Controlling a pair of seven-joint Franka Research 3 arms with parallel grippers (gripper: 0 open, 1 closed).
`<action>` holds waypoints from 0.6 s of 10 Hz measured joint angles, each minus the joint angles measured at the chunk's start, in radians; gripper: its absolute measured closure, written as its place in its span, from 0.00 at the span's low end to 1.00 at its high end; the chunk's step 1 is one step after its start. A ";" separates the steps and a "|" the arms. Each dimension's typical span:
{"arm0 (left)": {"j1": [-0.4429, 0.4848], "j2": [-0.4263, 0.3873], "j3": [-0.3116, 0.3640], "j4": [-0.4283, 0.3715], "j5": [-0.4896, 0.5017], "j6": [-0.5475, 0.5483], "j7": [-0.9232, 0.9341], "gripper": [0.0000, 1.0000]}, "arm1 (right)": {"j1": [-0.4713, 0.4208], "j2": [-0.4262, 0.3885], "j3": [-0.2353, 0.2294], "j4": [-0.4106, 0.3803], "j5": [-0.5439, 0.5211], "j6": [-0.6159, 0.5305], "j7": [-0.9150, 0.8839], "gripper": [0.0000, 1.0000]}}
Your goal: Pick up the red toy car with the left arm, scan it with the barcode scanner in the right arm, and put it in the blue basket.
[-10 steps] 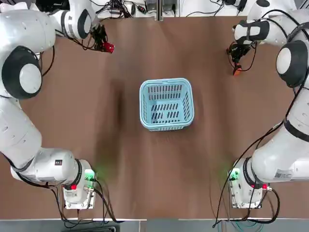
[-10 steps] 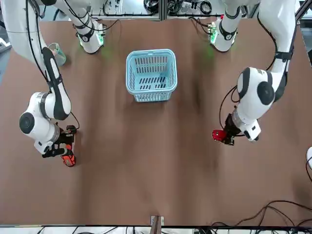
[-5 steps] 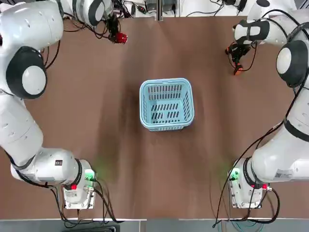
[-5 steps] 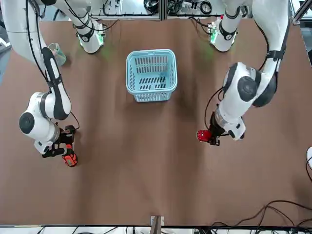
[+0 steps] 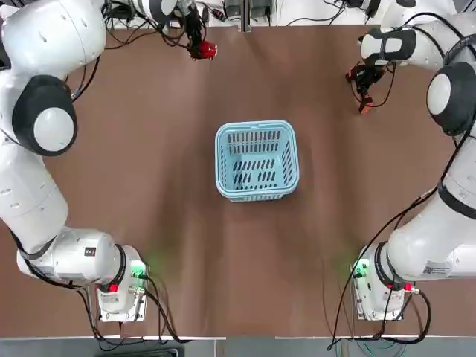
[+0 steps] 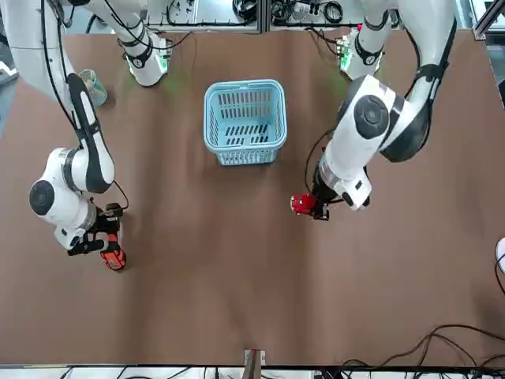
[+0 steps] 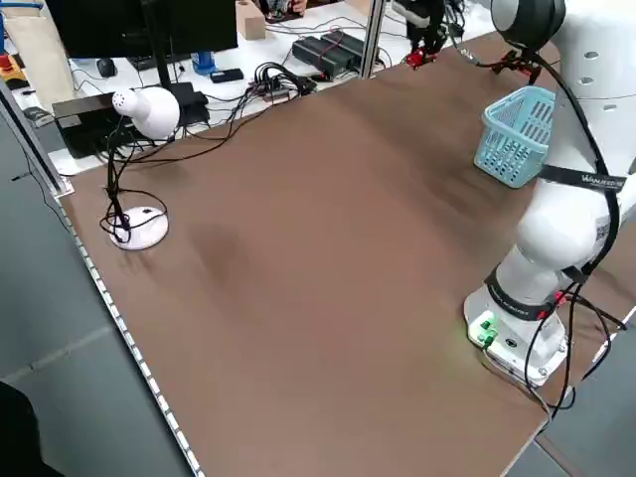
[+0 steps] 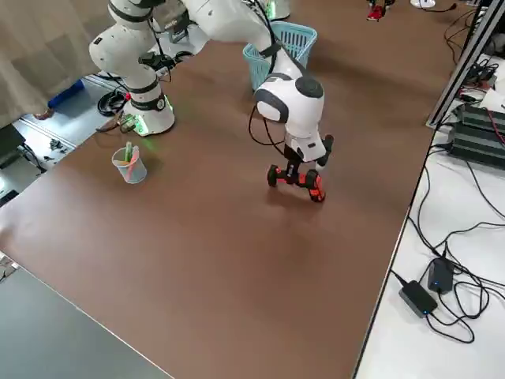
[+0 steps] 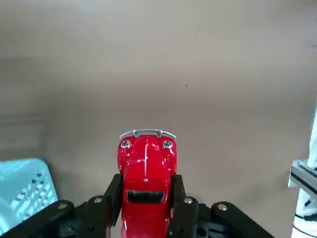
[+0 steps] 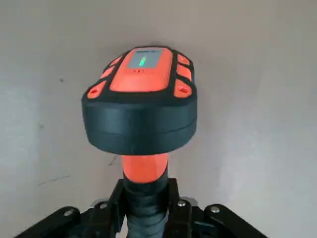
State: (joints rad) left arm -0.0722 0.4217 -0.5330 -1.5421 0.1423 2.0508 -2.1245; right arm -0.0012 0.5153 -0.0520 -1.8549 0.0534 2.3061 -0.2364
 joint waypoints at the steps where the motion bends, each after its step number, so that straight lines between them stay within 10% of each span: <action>1: -0.034 0.020 0.000 0.045 0.000 -0.034 -0.042 0.56 | 0.003 -0.020 0.016 0.029 0.063 -0.086 0.000 0.63; 6: -0.243 0.126 0.092 0.193 0.042 -0.088 -0.199 0.56 | 0.037 -0.128 0.038 0.122 0.371 -0.393 0.027 0.63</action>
State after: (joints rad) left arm -0.3150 0.5475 -0.4411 -1.3488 0.1840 1.9630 -2.3240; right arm 0.0362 0.3877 -0.0142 -1.7328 0.4248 1.9135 -0.2092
